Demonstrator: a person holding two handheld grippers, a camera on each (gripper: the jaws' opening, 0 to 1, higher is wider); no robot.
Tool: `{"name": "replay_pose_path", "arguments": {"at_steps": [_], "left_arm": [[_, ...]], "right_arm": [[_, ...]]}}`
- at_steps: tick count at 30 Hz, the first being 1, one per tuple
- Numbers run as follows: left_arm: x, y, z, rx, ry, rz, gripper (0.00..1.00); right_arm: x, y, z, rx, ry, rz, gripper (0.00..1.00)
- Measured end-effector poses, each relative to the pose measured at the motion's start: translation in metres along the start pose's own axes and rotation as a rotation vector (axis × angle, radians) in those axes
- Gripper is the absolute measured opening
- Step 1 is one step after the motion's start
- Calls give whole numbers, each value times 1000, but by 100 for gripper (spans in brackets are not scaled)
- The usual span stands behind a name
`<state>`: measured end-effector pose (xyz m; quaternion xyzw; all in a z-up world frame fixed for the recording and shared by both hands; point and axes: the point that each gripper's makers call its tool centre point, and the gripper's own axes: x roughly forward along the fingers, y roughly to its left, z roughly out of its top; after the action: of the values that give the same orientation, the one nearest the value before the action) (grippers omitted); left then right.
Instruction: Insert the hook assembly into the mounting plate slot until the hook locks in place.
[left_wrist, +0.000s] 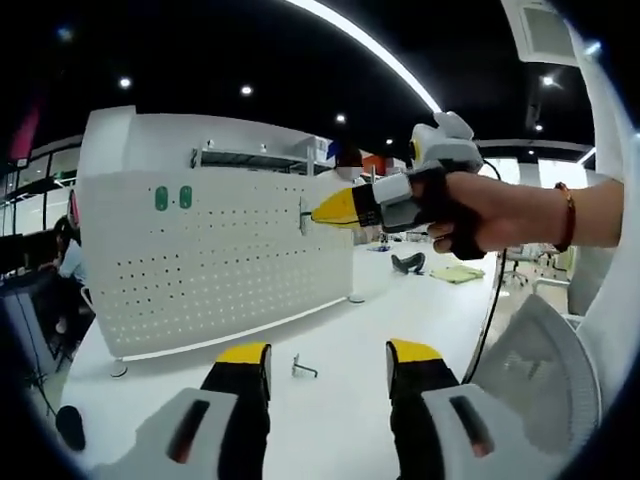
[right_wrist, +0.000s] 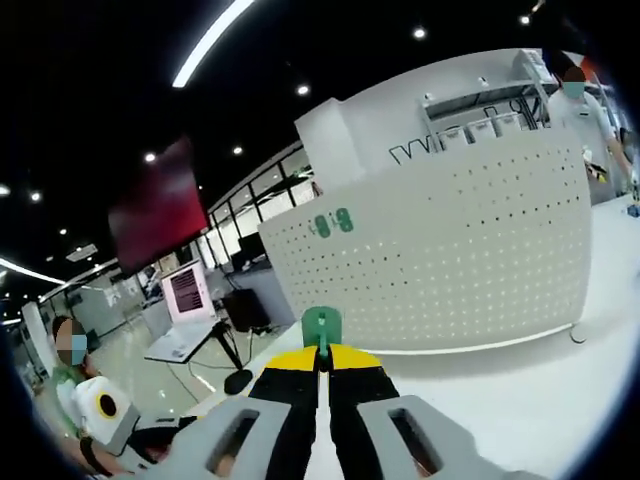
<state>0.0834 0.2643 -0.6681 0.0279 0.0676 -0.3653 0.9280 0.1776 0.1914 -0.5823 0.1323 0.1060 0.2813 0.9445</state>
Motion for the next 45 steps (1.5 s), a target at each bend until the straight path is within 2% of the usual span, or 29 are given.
{"name": "replay_pose_path", "arguments": {"at_steps": [3, 7, 11, 15, 21, 23, 28, 31, 32, 35, 45], "left_arm": [[-1, -2, -2, -24, 6, -2, 53], [-7, -2, -6, -36, 26, 11, 59], [-13, -2, -5, -67, 18, 17, 61], [-15, -1, -5, -51, 26, 23, 67], [-23, 7, 3, -65, 7, 43, 74], [-25, 9, 1, -63, 23, 47, 73], [-27, 6, 3, -65, 8, 35, 72], [-28, 3, 2, -55, 16, 30, 72], [-28, 3, 2, -55, 15, 30, 72], [-29, 4, 5, -55, -1, 33, 73], [-32, 9, 6, -41, 6, 40, 76]], "right_arm": [[5, -3, 7, -39, -15, -19, 1], [11, -2, 15, -51, -31, -31, 1], [17, -1, 23, -86, -48, -42, 1], [22, -1, 30, -98, -69, -60, 1], [29, 3, 37, -118, -88, -87, 1], [31, 2, 39, -114, -94, -100, 1], [38, 3, 44, -127, -114, -129, 1], [44, 5, 47, -119, -121, -117, 1], [46, 7, 50, -143, -125, -121, 1], [51, 8, 53, -153, -126, -121, 1], [76, 3, 69, -176, -128, -145, 1]]}}
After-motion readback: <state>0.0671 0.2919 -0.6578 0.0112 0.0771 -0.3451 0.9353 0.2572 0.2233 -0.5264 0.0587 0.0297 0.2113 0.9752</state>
